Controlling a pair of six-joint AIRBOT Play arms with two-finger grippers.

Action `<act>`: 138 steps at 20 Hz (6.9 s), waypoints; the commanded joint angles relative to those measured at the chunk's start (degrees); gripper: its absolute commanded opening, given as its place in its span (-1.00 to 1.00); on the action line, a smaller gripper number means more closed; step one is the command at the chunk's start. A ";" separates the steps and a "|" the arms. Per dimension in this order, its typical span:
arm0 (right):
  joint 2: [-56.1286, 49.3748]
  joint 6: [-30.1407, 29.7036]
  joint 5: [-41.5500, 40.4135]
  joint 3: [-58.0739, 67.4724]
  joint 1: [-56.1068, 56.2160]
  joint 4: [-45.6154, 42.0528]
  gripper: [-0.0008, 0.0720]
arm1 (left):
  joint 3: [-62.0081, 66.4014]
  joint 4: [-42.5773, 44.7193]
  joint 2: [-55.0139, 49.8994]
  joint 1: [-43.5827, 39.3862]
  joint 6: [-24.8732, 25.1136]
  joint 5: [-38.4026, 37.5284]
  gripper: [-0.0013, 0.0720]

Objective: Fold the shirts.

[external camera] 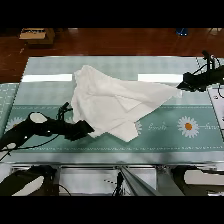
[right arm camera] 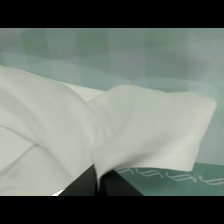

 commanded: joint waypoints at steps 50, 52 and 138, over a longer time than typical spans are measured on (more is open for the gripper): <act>29.79 8.55 14.12 -4.85 -5.90 10.84 -0.92 | 20.55 0.07 26.03 26.77 10.75 -17.70 -0.91; 25.29 8.59 12.35 -4.85 -5.92 8.61 -0.92 | 20.55 0.07 22.82 22.75 12.68 -14.67 -0.91; 49.96 7.56 15.19 12.72 -2.03 -10.45 -0.92 | 76.89 42.99 31.34 21.62 -8.11 -25.46 -0.91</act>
